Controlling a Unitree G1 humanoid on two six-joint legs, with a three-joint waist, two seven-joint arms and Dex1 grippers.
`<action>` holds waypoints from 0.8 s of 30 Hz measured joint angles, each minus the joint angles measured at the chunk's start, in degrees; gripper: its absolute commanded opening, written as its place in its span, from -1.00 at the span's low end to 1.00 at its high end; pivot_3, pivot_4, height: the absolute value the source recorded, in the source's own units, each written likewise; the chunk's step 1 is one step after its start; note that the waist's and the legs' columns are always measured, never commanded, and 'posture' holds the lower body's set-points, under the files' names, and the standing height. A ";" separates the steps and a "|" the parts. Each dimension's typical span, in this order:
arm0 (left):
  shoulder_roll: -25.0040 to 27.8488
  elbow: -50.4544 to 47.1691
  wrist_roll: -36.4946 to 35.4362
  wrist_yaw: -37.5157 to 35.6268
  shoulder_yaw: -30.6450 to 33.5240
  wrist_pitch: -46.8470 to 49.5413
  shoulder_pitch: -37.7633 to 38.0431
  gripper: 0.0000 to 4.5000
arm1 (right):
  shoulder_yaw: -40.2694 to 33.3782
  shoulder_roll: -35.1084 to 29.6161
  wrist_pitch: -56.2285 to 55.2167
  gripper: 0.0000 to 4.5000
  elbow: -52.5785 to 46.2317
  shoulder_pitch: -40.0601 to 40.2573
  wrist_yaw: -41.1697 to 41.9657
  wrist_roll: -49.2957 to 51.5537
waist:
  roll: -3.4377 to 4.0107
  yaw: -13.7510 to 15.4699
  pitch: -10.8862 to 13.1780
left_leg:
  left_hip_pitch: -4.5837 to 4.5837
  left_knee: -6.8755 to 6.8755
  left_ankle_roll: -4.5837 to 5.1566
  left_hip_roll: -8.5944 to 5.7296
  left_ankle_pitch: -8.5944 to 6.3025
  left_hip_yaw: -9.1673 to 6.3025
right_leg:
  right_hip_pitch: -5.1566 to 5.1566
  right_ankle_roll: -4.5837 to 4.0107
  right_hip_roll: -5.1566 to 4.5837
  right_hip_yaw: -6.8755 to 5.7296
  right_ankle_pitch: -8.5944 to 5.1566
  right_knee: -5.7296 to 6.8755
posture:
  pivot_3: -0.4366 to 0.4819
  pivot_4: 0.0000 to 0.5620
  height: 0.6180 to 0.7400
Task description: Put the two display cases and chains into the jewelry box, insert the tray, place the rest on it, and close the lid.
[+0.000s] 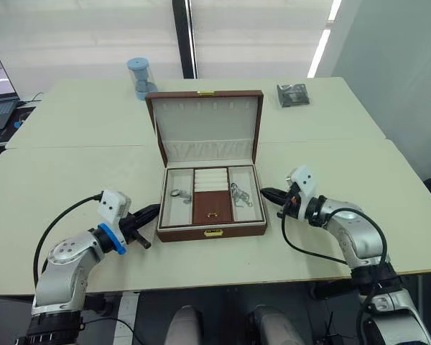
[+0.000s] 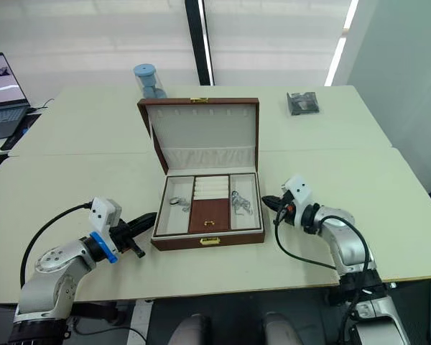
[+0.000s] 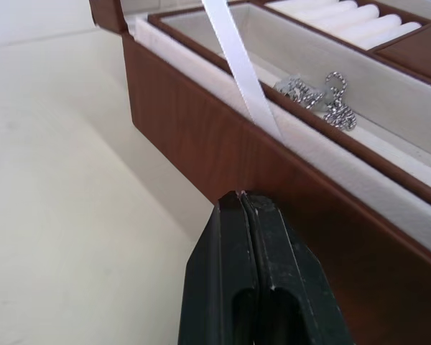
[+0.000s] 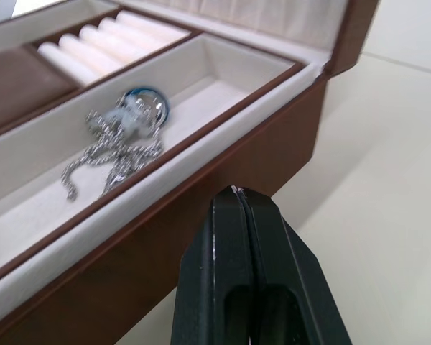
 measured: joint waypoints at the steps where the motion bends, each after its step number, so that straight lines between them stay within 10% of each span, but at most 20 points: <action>1: 0.02 -0.82 -0.44 -0.44 2.03 -2.86 2.42 -1.00 | -1.01 -0.68 -1.05 -0.98 2.17 -1.75 -0.02 0.25 | 0.00 -0.07 0.00 | 0.00 -0.01 0.00 0.02 0.00 0.01 | -0.01 0.00 0.00 -0.01 0.00 -0.01 | -0.05 -0.47 1.00; 24: -13.21 -49.31 -18.38 10.25 16.84 -8.86 45.94 -1.00 | -5.19 0.69 -32.15 -0.98 66.69 -39.97 -3.93 -5.43 | 0.02 -0.15 0.05 | 0.02 -0.02 0.01 -0.01 -0.01 0.40 | -0.02 -0.03 -0.04 0.19 -0.01 -0.09 | -0.05 -0.47 1.00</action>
